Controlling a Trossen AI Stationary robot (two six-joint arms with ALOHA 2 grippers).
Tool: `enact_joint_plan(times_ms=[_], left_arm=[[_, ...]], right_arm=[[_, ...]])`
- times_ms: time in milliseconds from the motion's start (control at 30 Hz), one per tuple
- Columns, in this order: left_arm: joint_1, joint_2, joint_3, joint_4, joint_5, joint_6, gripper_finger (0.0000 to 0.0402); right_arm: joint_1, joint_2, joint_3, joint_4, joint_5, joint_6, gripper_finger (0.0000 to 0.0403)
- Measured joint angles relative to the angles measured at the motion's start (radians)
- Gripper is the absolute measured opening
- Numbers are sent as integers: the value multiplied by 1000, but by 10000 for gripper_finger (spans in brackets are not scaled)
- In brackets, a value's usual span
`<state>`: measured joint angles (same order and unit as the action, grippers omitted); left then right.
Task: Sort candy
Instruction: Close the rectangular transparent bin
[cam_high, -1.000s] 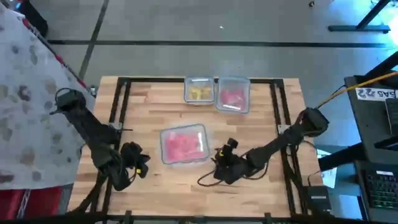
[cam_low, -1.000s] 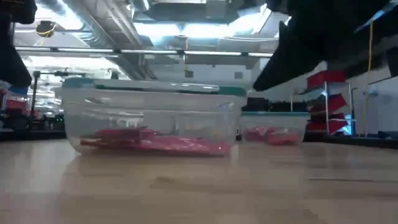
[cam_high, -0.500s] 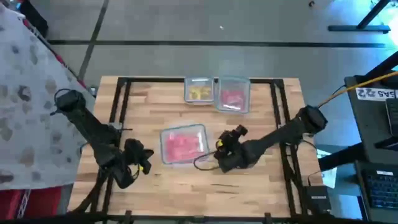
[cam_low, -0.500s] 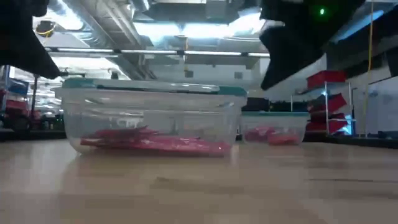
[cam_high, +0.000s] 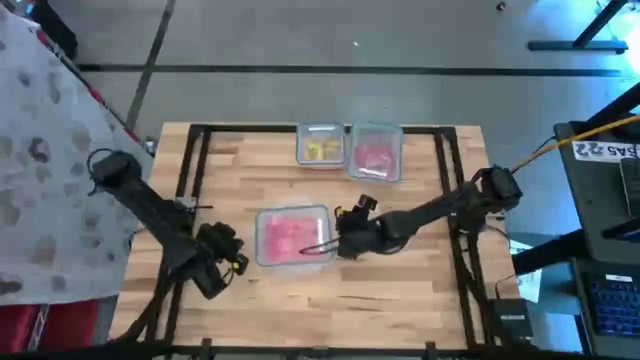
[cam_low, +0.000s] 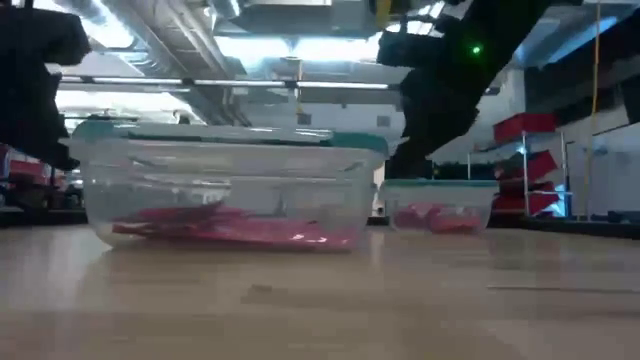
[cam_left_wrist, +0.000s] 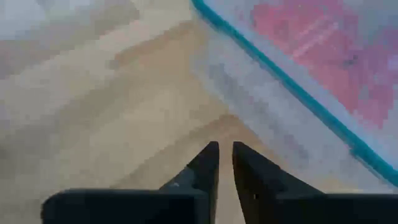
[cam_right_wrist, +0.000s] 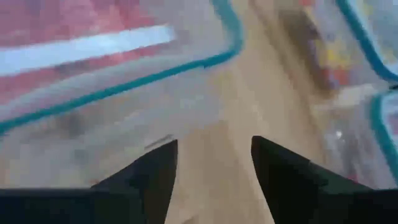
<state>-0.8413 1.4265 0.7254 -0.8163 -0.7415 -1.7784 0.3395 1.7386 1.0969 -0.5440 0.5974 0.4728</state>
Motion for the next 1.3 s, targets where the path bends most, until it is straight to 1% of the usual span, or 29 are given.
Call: enact_joint_plan(times_ms=[167,400,500,633,700,800,967,1033,1133,1300], left_arm=[[0,21,0,84,2,59,30],[0,20,22,52,-1,84,30],[0,19,34,17,-2,84,30],[0,19,35,11,-3,82,30],[0,19,35,10,-5,83,30],[0,19,35,10,-16,94,30],[-1,19,35,8,-72,102,30],[1,19,36,16,-99,101,30],[0,19,35,18,-104,100,30],[-1,19,36,19,-93,101,30]], right_arm=[[50,0,0,1,-13,27,193],[92,-3,2,22,-5,51,193],[91,-3,16,-38,40,106,193],[33,-4,22,-156,93,174,193],[-1,-4,22,-157,101,139,193],[-41,-4,22,-113,96,42,193],[-67,-4,21,-8,49,-88,193],[-64,-4,23,15,20,-92,193],[-54,-4,22,10,-12,-81,193],[-24,-4,22,22,12,-77,193]])
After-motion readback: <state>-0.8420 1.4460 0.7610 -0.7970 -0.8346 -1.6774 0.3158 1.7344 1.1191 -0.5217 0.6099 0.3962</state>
